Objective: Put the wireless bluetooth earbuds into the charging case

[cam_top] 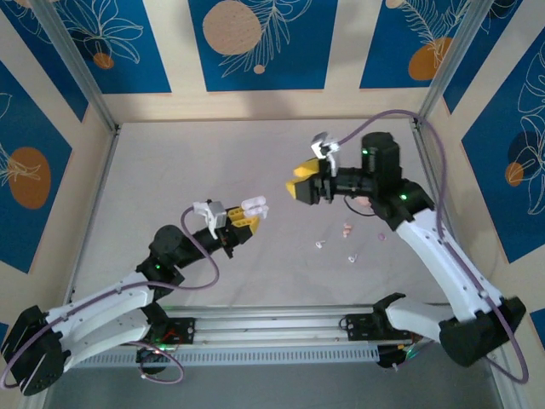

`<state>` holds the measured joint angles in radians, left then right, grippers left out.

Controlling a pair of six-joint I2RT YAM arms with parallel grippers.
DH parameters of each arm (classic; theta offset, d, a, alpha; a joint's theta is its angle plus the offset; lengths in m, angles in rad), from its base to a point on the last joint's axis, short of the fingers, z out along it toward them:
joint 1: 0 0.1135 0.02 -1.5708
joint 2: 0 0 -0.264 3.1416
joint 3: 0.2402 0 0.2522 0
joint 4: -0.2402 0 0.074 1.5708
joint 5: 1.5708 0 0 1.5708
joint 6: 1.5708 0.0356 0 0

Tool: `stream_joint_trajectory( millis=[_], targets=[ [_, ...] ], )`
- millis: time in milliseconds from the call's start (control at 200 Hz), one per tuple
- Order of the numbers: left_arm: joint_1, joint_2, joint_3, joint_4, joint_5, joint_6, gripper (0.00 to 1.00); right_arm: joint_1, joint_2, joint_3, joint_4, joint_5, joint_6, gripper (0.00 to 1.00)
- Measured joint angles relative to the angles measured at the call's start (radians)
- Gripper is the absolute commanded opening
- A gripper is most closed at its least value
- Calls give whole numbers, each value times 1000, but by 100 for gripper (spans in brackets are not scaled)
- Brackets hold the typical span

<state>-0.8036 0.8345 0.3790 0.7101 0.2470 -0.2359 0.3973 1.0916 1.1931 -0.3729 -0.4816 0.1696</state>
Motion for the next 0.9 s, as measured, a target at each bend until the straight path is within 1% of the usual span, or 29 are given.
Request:
stream_joint_trajectory(
  millis=[60,110,180,235,285,380,505,645,710,800,900],
  targets=[
    [0,-27,-6,-22,-17,1,7,-74,-19,-19,-23,77,90,47],
    [0,-50,-8,-38,-25,0,7,-158,-14,-41,-59,127,173,46],
    [0,-72,-8,-51,-32,0,7,-257,38,-76,-120,152,263,45],
    [0,-87,-8,-62,-35,-5,7,-302,108,-115,-168,172,313,45],
    [0,-98,-8,-73,-36,-15,7,-315,177,-156,-219,198,347,45],
    [0,-113,-8,-103,-36,-36,7,-316,253,-229,-296,241,386,46],
    [0,-141,-8,-163,-27,-73,6,-301,259,-293,-348,290,412,47],
    [0,-191,-7,-240,-12,-98,7,-250,265,-294,-353,349,426,49],
    [-1,-220,-7,-272,-8,-98,7,-227,286,-294,-345,352,425,49],
    [-2,-262,-7,-307,-4,-86,7,-192,353,-279,-338,357,414,49],
    [-2,-285,-7,-328,-3,-57,7,-139,459,-217,-340,371,388,49]
  ],
)
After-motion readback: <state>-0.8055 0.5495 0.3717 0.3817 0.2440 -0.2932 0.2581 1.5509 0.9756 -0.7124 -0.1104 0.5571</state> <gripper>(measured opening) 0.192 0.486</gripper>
